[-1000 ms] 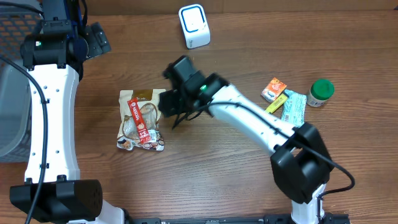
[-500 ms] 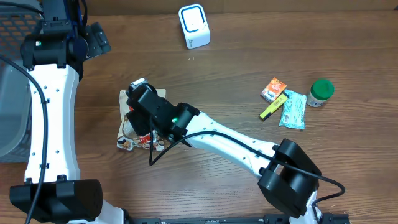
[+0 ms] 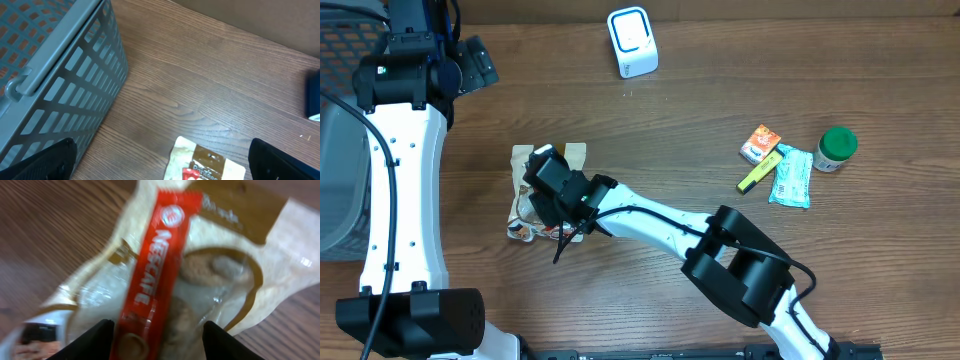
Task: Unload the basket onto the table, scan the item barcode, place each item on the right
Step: 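Move the right gripper left onto the red-and-white snack bag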
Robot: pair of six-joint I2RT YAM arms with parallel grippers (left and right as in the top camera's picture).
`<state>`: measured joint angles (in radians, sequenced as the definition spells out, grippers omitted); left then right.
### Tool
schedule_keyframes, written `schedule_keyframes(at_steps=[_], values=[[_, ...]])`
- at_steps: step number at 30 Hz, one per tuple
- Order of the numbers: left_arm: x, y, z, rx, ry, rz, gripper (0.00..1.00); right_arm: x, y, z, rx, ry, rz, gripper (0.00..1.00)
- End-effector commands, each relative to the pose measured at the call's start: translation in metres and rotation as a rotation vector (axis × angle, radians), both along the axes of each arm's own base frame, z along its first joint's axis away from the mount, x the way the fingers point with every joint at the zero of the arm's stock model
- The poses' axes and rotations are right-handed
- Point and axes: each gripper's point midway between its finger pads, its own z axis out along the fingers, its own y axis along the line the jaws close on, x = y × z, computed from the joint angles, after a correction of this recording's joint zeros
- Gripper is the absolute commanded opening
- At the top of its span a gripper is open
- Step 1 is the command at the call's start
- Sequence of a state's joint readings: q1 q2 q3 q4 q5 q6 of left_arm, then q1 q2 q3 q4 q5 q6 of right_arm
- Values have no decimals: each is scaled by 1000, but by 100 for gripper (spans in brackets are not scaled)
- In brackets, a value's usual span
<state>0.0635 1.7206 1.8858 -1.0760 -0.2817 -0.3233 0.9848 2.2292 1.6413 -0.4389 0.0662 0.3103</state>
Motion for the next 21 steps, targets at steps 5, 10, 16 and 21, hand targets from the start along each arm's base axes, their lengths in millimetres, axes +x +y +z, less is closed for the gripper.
schedule_keyframes(at_steps=[5,10,16,21], values=[[2,2,0,3,-5,18,100,-1,7,3,13,-4,13,20],[2,2,0,3,-5,18,100,9,3,41,56,-34,-5,4],[2,2,0,3,-5,18,100,31,-39,82,22,-70,-96,4],[2,2,0,3,-5,18,100,45,-84,82,-74,-47,-171,4]])
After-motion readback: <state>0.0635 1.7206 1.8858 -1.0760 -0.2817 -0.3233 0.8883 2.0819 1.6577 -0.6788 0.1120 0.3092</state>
